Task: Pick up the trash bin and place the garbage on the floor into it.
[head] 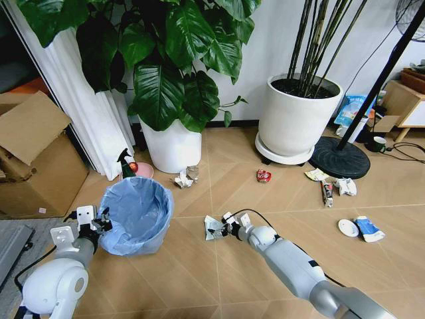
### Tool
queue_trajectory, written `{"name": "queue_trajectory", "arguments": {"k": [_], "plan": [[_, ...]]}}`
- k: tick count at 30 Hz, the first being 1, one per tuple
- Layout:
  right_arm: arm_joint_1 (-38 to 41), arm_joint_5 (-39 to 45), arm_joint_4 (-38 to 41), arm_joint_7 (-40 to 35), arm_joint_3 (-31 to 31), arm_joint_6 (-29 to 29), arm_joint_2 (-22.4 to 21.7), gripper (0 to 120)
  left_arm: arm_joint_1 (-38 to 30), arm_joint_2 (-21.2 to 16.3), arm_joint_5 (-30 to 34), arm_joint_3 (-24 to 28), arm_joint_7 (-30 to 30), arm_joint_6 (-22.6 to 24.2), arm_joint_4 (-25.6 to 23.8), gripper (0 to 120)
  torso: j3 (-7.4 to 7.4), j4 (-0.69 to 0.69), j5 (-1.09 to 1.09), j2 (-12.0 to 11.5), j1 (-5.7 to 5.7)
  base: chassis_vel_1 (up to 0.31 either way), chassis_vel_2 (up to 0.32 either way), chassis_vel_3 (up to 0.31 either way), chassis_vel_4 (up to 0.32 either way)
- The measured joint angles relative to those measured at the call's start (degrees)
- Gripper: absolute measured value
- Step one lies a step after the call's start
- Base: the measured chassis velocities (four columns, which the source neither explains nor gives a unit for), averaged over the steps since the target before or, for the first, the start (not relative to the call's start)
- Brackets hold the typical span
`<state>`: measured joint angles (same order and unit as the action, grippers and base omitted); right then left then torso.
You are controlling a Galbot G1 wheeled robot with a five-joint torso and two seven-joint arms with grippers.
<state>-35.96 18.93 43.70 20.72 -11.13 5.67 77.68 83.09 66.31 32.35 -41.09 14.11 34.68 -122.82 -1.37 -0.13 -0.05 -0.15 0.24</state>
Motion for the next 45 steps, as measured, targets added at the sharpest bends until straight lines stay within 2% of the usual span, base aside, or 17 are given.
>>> {"name": "queue_trajectory", "arguments": {"k": [9, 14, 18, 21, 23, 26, 28, 31, 32, 33, 36, 45], "plan": [[0.57, -3.55, -3.61, -0.06, 1.31, -1.05, 1.57, 99, -0.16, -0.16, 0.10, 0.44, -0.02, 0.00, -0.07, 0, 0.00, 0.00, 0.00, 0.01, 0.00, 0.000, 0.000, 0.000, 0.000], [1.01, -4.49, -5.41, -0.10, 2.09, -1.65, 2.69, 87, -0.22, -0.30, 0.15, 0.47, -0.04, 0.00, -0.12, 0, 0.00, 0.00, 0.00, 0.01, 0.00, 0.000, 0.000, 0.000, 0.000], [1.25, -5.35, -6.61, 0.06, 2.53, -1.69, 3.27, 68, -0.22, -0.55, 0.30, 0.35, -0.06, 0.00, -0.22, 0, 0.00, 0.00, 0.00, 0.01, 0.00, 0.000, 0.000, 0.000, 0.000], [1.26, -5.52, -6.90, 0.26, 2.71, -1.69, 3.38, 61, -0.22, -0.59, 0.32, 0.34, -0.07, 0.00, -0.23, 0, 0.00, 0.00, 0.00, 0.01, 0.00, 0.000, 0.000, 0.000, 0.000], [1.23, -5.68, -7.09, 0.61, 3.07, -1.72, 3.53, 49, -0.31, -0.70, 0.37, 0.35, -0.09, 0.00, -0.23, 0, 0.00, 0.00, 0.00, 0.01, 0.00, 0.000, 0.000, 0.000, 0.000], [1.14, -5.71, -7.09, 0.73, 3.22, -1.72, 3.56, 43, -0.40, -0.76, 0.39, 0.37, -0.11, 0.00, -0.23, 0, 0.00, 0.00, 0.00, 0.01, 0.00, 0.000, 0.000, 0.000, 0.000], [0.99, -5.77, -7.10, 0.76, 3.45, -1.76, 3.60, 31, -0.43, -0.82, 0.45, 0.37, -0.15, -0.01, -0.23, 0, 0.00, 0.00, 0.00, 0.01, 0.00, 0.000, 0.000, 0.000, 0.000], [0.89, -5.81, -7.13, 0.76, 3.61, -1.79, 3.61, 25, -0.44, -0.83, 0.47, 0.37, -0.17, -0.02, -0.23, 0, 0.00, 0.00, 0.00, 0.01, 0.00, 0.000, 0.000, 0.000, 0.000], [0.85, -5.83, -7.18, 0.76, 3.74, -1.82, 3.63, 18, -0.44, -0.84, 0.48, 0.37, -0.19, -0.03, -0.23, 0, 0.00, 0.00, 0.00, 0.01, 0.00, 0.000, 0.000, 0.000, 0.000], [0.85, -5.83, -7.18, 0.76, 3.74, -1.82, 3.63, 18, -0.44, -0.84, 0.48, 0.37, -0.19, -0.03, -0.23, 0, 0.00, 0.00, 0.00, 0.01, 0.00, 0.000, 0.000, 0.000, 0.000], [0.75, -5.94, -7.24, 0.74, 4.24, -1.87, 3.70, 3, -0.44, -0.92, 0.52, 0.34, -0.20, -0.06, -0.23, 0, 0.00, 0.00, 0.00, 0.01, 0.00, 0.000, 0.000, 0.000, 0.000], [0.13, -5.79, -6.75, 0.56, 4.29, -2.21, 3.26, 0, -0.44, -0.94, 0.55, 0.37, -0.24, -0.07, -0.27, 0, 0.01, 0.00, 0.00, 0.01, -0.01, 0.000, 0.000, 0.000, 0.000]]}}
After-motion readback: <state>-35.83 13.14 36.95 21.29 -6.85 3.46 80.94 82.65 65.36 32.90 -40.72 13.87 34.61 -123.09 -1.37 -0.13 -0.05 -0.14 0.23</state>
